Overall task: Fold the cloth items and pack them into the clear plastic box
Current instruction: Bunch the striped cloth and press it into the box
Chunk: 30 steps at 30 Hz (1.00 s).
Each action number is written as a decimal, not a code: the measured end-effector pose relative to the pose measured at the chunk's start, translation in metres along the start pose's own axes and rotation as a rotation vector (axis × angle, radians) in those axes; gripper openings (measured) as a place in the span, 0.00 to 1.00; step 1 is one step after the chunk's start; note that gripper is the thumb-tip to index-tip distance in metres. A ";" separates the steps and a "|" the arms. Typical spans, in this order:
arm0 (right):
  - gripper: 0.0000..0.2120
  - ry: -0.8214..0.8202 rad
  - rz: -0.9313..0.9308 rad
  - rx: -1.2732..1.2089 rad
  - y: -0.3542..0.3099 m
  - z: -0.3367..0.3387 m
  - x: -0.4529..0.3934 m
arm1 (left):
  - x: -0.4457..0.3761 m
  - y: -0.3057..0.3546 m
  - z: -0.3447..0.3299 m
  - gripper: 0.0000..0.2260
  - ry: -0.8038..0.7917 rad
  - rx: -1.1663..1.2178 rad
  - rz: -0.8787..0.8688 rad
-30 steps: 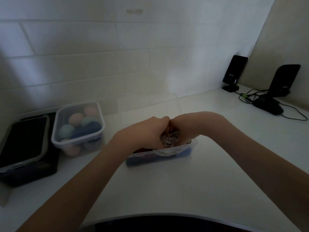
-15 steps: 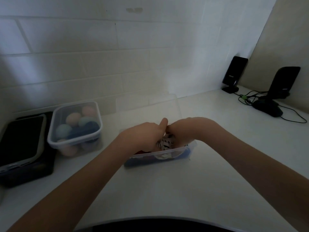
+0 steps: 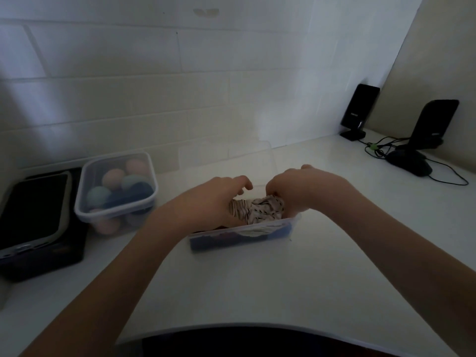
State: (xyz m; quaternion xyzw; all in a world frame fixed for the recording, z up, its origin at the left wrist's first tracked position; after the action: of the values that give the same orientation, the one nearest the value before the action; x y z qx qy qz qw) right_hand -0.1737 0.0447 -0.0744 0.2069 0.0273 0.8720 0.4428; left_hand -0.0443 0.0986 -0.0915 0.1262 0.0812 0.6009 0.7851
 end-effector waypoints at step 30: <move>0.21 -0.100 -0.004 -0.221 0.001 -0.010 0.000 | 0.004 0.008 -0.003 0.18 0.132 -0.028 0.077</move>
State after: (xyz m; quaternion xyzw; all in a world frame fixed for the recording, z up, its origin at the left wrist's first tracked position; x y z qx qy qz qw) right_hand -0.1784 0.0453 -0.0839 0.1998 -0.0907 0.8574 0.4655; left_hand -0.0515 0.1046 -0.0919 0.0782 0.1194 0.6386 0.7562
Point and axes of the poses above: each hand's wrist, its own x-axis away from the middle knuckle, its own z-axis out of the back of the hand, y = z × x, the point moved 4 cm from there along -x, towards the middle knuckle, and after that the axes turned 4 degrees about -x, right-handed, at the moved point
